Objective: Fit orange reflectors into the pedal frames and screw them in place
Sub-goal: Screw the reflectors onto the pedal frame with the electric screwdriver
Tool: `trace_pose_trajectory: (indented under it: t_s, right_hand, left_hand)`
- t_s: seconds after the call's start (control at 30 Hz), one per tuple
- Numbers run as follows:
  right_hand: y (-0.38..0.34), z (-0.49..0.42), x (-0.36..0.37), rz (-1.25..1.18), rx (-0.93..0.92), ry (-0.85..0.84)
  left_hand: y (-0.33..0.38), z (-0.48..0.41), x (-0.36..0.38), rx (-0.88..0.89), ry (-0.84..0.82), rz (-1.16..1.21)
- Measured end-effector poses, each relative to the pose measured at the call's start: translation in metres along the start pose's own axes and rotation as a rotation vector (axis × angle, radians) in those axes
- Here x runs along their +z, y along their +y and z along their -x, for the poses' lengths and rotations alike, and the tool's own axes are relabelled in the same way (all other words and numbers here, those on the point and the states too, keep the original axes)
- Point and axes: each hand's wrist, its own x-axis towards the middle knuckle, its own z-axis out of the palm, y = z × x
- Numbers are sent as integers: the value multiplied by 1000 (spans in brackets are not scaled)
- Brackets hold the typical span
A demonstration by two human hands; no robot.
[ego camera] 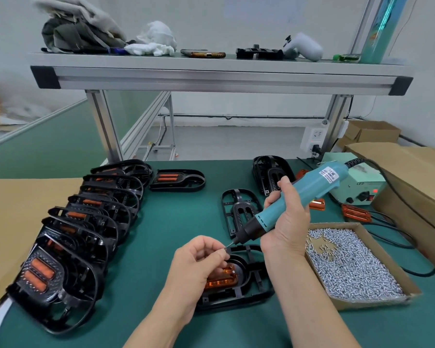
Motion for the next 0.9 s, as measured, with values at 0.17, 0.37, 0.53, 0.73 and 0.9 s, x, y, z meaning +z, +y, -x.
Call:
trace_pose_trajectory:
  t_s: [0.17,0.37,0.53,0.73,0.9]
  right_hand:
    - [2,1,-2,23,2,36]
    - [5,4,1,25,14,113]
    - [11,5,3,45,33,96]
    - [21,8,8,127,-19,7]
    - [36,22,12,208,-112,-161]
  left_hand:
    - [-5,3,2,69,46,-59]
    - [-17,6,5,333,197,-292]
    - [-13,6,-3,457,188,-452]
    - [-7,-2,-48,139,-225,-844]
    - [-17,-1,-64,35,-329,-972]
